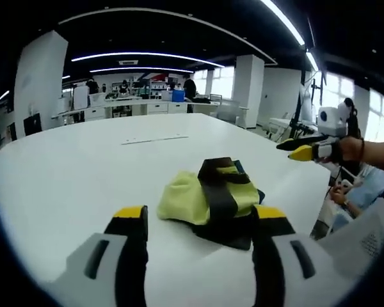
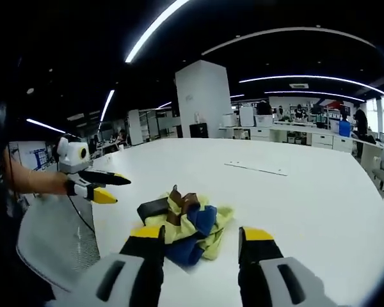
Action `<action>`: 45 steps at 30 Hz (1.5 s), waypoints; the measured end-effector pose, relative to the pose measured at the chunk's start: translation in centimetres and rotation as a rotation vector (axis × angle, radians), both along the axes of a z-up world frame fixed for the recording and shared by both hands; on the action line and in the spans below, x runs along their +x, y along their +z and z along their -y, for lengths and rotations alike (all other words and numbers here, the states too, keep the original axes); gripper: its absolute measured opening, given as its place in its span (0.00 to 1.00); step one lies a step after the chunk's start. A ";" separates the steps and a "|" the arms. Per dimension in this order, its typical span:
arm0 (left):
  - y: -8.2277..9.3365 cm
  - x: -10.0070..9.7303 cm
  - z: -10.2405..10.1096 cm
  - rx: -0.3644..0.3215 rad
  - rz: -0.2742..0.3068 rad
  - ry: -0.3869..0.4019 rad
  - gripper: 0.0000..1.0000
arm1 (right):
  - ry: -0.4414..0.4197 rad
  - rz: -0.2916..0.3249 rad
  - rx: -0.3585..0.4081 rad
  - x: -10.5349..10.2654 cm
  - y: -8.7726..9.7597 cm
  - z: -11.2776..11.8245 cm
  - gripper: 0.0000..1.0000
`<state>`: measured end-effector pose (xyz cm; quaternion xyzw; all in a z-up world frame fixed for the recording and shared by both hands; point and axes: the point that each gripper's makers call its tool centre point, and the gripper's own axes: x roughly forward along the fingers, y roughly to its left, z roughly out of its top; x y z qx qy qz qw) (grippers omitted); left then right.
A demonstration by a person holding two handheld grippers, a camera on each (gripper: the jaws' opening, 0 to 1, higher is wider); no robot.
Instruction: Fold the garment on the visible template until the final outline fits inside the template.
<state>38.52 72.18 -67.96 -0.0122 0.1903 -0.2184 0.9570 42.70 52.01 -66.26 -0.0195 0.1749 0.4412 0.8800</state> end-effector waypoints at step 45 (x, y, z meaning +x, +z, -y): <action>-4.6 1.7 3.7 -0.062 -0.177 -0.161 0.02 | 0.130 -0.098 -0.180 3.2 -7.0 -6.7 0.00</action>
